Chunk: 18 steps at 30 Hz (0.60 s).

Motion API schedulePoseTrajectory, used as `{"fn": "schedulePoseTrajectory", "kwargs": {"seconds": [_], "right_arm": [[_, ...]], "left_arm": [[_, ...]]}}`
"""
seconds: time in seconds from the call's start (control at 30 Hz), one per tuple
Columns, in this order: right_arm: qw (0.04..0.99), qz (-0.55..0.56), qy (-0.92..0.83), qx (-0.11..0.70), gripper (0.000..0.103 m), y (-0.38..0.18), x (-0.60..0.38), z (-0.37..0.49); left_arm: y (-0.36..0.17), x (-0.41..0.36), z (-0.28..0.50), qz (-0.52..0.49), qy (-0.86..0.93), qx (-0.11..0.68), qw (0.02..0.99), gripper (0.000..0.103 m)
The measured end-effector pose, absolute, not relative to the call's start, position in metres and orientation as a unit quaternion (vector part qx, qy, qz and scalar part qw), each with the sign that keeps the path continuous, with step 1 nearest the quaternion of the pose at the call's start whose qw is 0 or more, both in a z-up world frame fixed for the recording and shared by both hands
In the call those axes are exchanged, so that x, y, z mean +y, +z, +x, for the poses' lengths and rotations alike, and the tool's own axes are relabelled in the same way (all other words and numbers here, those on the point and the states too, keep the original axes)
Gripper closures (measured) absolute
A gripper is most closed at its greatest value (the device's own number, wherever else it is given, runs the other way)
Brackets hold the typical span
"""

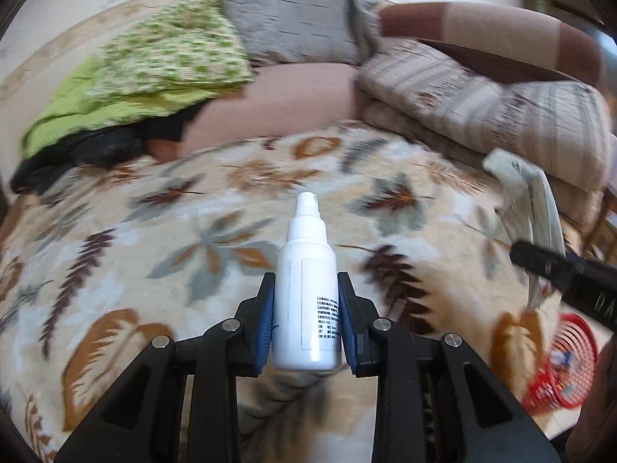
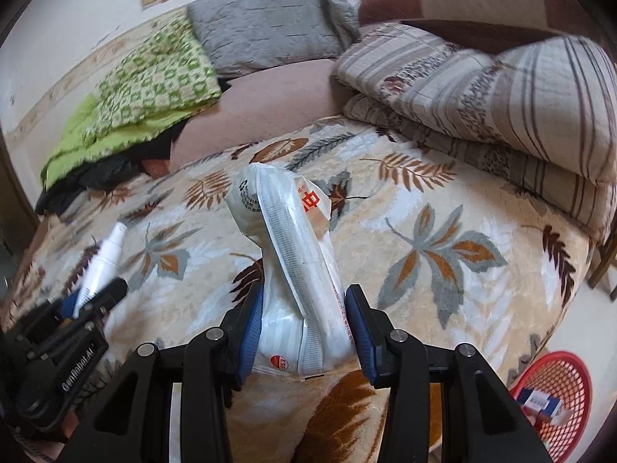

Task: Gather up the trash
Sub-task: 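Carry the bag and bottle with both tools over the red basket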

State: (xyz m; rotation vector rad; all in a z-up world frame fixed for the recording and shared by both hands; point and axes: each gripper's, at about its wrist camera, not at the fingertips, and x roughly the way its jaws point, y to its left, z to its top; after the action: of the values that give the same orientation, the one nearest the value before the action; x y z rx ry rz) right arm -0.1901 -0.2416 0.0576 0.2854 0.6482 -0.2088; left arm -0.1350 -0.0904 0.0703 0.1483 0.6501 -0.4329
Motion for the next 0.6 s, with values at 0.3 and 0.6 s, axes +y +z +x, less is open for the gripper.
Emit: {"fn": "schedulePoseTrajectory", "kwargs": {"seconds": [0.3, 0.6], "right_arm": [[0.925, 0.179, -0.158, 0.297, 0.057, 0.075, -0.312, -0.277], [0.868, 0.261, -0.268, 0.326, 0.057, 0.037, -0.395, -0.388]], "left_arm": [[0.085, -0.174, -0.182, 0.129, -0.366, 0.299, 0.872, 0.074], [0.099, -0.295, -0.249, 0.189, -0.544, 0.306, 0.758, 0.074]]}}
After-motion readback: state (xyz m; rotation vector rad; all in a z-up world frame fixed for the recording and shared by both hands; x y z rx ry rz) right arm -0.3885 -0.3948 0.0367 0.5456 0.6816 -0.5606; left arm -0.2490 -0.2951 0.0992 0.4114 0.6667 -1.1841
